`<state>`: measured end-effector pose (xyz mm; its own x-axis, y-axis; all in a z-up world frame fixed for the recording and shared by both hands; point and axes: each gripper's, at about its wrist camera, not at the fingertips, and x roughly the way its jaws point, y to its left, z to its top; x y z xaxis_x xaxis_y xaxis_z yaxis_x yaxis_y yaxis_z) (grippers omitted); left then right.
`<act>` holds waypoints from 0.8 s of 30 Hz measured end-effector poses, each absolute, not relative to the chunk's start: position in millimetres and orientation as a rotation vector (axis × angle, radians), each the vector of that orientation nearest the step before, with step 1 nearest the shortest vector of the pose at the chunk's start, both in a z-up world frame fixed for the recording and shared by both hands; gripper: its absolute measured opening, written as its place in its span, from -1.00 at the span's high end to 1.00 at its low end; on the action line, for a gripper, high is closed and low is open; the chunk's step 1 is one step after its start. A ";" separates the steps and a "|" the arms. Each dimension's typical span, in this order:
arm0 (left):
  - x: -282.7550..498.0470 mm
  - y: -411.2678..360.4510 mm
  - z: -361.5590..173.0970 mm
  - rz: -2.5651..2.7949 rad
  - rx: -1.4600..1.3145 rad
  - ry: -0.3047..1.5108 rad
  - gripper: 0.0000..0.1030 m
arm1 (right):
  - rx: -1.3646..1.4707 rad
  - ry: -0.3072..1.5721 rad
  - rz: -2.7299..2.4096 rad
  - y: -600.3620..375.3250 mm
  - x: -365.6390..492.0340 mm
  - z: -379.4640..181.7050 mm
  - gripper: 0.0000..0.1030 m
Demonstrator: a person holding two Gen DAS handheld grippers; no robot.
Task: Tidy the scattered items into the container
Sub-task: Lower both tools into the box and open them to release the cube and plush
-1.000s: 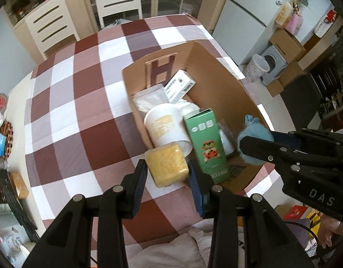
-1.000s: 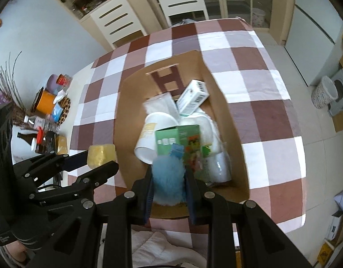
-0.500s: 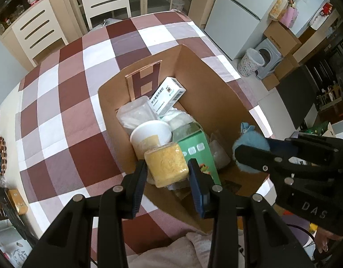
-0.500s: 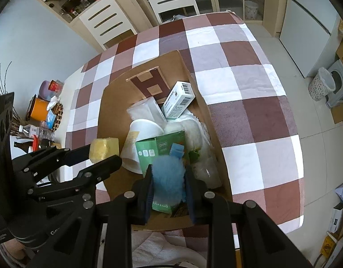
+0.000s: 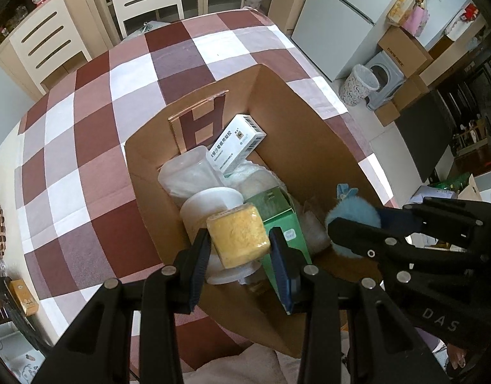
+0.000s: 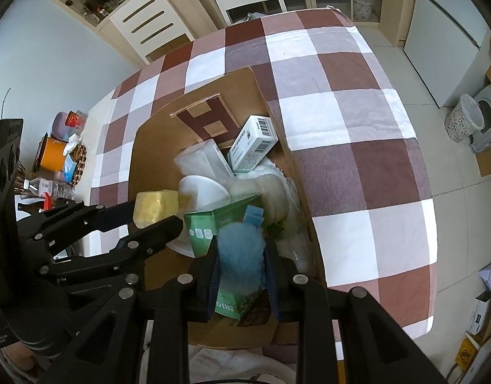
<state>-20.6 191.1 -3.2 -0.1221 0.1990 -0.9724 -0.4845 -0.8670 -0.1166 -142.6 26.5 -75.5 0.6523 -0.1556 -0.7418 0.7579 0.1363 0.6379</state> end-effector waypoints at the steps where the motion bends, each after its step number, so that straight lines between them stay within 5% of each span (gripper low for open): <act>1: -20.9 191.4 -3.3 2.035 -1.709 0.316 0.26 | 1.269 0.588 -0.715 26.0 -142.3 -75.6 0.51; 9: -21.8 194.0 -2.5 2.049 -1.712 0.336 0.25 | 1.234 0.630 -0.694 25.5 -140.2 -75.2 0.48; 12: -21.0 193.2 2.3 2.094 -1.703 0.377 -0.03 | 1.190 0.660 -0.734 25.9 -140.9 -70.2 0.44; 17: -24.5 180.6 13.1 2.155 -1.694 0.359 -0.62 | 1.189 0.632 -0.763 24.7 -156.8 -61.8 0.10; 24: -16.1 175.7 26.0 2.177 -1.683 0.343 -0.78 | 1.154 0.599 -0.771 29.3 -167.1 -42.8 -0.01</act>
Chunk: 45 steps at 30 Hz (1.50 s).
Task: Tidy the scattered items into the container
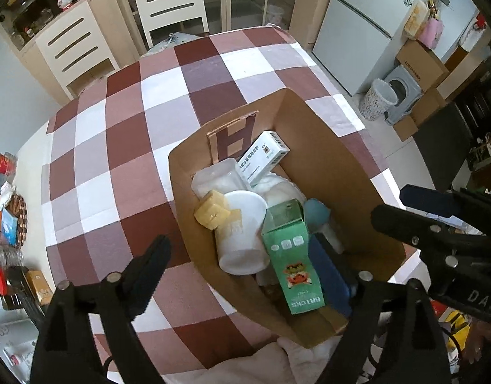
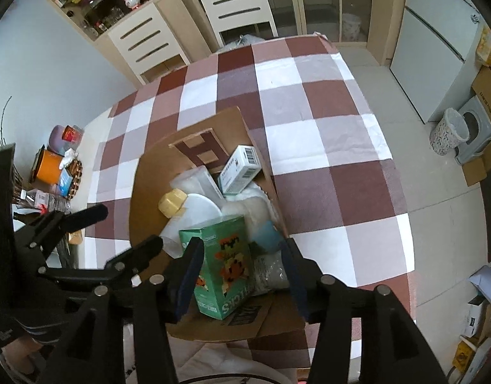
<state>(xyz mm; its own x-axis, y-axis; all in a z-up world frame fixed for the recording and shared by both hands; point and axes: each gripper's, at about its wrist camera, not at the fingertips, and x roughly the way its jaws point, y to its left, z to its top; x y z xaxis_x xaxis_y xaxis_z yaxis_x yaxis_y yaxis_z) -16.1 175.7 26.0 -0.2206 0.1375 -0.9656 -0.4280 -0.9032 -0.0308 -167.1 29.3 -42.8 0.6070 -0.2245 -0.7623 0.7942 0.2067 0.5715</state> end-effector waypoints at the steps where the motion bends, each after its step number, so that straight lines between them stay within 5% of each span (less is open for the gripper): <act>1: -13.9 175.3 27.7 2.179 -1.682 0.340 -0.83 | 1.150 0.601 -0.773 30.4 -167.8 -41.0 0.00; 8: 0.7 169.4 36.2 2.199 -1.710 0.323 -0.98 | 1.142 0.612 -0.809 40.9 -175.7 -37.4 -0.01; 45: 37.0 161.3 36.2 2.193 -1.817 0.410 -0.99 | 1.021 0.808 -0.803 80.1 -168.1 -44.8 -0.04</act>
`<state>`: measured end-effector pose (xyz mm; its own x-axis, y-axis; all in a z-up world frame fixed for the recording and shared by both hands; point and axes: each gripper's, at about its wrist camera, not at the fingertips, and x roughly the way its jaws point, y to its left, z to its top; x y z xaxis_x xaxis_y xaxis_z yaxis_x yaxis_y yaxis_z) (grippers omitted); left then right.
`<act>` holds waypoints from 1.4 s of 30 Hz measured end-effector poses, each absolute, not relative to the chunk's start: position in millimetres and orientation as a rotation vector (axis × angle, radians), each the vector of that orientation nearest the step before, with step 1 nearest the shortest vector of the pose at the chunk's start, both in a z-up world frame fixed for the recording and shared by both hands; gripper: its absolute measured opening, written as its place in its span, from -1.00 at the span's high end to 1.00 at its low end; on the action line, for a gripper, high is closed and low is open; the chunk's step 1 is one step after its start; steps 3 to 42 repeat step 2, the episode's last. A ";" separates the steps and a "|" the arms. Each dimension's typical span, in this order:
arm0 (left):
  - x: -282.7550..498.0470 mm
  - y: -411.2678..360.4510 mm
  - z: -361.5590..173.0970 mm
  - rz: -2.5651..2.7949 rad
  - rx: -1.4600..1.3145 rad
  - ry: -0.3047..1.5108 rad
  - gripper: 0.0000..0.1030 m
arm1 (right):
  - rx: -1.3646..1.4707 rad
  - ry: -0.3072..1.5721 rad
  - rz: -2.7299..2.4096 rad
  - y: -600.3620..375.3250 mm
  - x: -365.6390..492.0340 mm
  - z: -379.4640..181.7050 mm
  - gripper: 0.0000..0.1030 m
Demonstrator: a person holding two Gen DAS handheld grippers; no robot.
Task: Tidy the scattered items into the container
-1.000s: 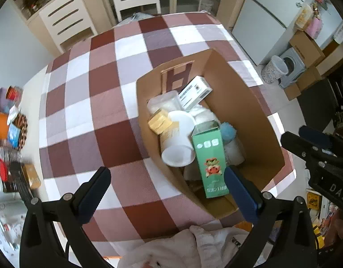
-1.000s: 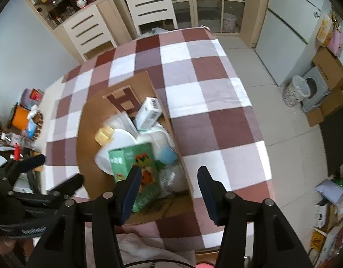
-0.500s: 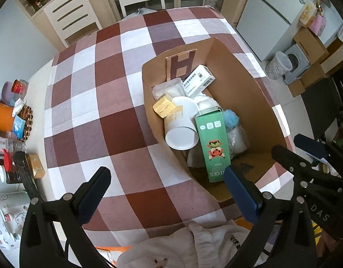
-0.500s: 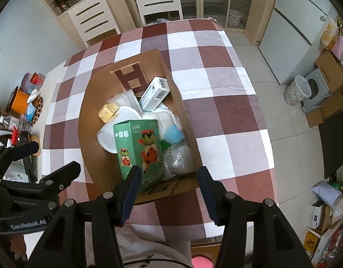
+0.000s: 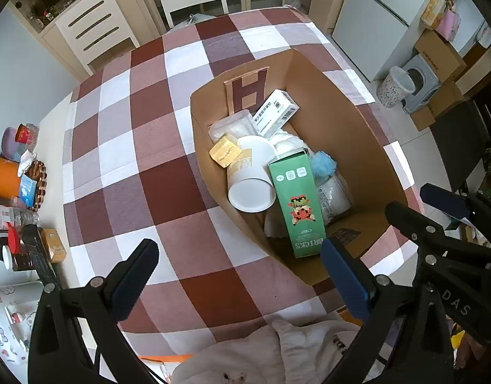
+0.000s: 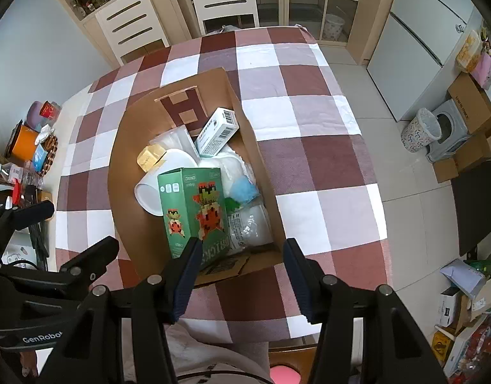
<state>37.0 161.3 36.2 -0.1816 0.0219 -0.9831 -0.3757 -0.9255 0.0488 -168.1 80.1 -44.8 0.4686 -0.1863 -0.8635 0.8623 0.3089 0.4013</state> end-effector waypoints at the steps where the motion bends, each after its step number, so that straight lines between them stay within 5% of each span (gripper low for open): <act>1: 36.9 161.8 36.2 2.194 -1.817 0.412 -0.99 | 1.021 0.808 -0.802 80.0 -168.3 -44.8 -0.04; 42: 36.9 162.1 36.0 2.195 -1.818 0.413 -0.99 | 1.021 0.808 -0.801 79.9 -168.2 -44.8 -0.04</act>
